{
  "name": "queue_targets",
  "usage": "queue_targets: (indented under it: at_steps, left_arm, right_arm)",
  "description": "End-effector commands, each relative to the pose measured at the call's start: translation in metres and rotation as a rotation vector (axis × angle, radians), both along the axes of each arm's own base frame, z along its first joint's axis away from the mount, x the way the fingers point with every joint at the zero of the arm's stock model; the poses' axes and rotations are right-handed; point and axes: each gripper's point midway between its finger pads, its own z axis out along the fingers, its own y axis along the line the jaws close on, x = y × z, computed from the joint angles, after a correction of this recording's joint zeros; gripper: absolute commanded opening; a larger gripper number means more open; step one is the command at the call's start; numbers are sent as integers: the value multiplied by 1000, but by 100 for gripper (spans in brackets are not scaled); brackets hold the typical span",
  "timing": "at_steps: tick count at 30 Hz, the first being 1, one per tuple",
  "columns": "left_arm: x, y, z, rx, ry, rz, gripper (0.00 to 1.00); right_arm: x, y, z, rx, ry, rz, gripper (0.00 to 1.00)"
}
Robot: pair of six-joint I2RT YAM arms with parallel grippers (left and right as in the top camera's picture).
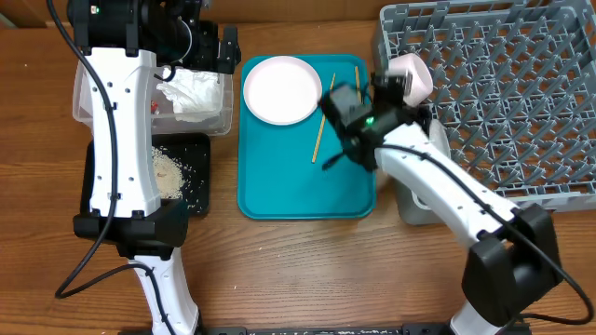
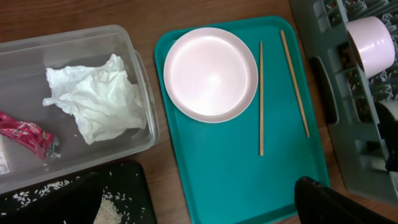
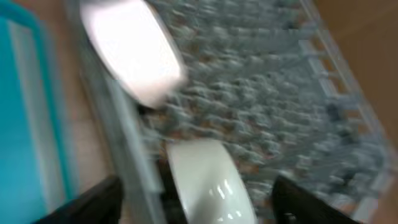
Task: Sort waste into correct bins and load items into the dishwasher
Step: 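Reach the right gripper to the pink plate and grasp its rim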
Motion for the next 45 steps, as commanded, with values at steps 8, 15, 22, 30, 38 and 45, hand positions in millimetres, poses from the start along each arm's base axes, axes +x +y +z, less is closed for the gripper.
queue_targets:
  at_steps: [8, 15, 22, 30, 38, 45]
  left_arm:
    - [-3, -3, 12, -3, -33, 1, 100]
    - [-3, -3, 12, -3, -33, 0, 100]
    - [-3, -3, 12, -3, -33, 1, 100]
    - [-3, -3, 12, -3, -33, 1, 100]
    - [-3, -3, 12, -3, -33, 1, 100]
    - [-3, -3, 12, -3, -33, 1, 100]
  right_arm:
    - [64, 159, 29, 882, -64, 424, 83]
    - [89, 158, -49, 1017, -87, 57, 64]
    - [90, 164, -107, 1016, -9, -12, 51]
    - [93, 171, -137, 1039, 23, -30, 41]
    - [92, 177, -164, 1056, 62, -41, 36]
    - [75, 168, -176, 1012, 136, -82, 18]
